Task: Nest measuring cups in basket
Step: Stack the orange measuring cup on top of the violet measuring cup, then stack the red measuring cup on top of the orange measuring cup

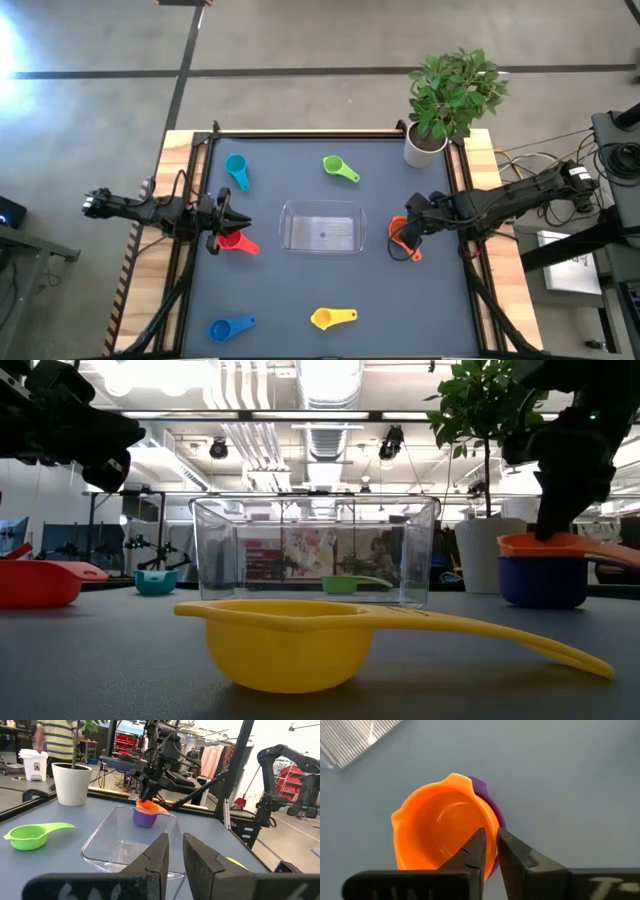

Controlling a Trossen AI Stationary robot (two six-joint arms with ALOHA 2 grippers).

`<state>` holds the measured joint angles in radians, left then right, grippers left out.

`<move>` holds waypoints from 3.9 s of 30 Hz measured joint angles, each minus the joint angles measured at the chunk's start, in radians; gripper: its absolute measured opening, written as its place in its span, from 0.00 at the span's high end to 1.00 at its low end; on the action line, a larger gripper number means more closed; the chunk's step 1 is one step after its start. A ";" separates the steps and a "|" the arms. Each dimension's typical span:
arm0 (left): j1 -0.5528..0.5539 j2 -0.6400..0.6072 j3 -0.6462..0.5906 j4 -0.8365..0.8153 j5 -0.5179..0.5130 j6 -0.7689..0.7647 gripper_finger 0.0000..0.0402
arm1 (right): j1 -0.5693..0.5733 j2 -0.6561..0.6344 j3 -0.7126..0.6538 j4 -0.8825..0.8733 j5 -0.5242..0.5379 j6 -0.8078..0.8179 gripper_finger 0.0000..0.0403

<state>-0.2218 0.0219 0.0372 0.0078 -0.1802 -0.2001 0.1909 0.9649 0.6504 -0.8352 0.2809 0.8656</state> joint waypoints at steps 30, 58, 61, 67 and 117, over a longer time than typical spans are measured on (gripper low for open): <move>0.000 0.000 0.000 0.000 0.000 0.000 0.90 | 0.508 -0.142 -0.163 0.675 0.578 -0.363 0.82; 0.000 0.000 0.000 0.056 -0.001 0.148 0.90 | 0.571 -0.098 -0.314 0.983 0.523 -0.412 0.87; 0.000 0.000 0.000 0.097 0.005 -0.039 0.90 | 0.571 -0.099 -0.314 0.983 0.523 -0.412 0.87; 0.002 0.001 0.000 0.255 -0.081 -0.246 0.90 | 0.571 -0.099 -0.314 0.983 0.523 -0.407 0.87; -0.063 0.911 0.640 -1.159 -0.089 -1.032 0.42 | 0.570 -0.098 -0.314 0.970 0.496 -0.405 0.87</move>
<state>-0.2844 0.9332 0.6769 -1.1514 -0.2689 -1.2319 0.7612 0.8673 0.3367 0.1349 0.7773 0.4607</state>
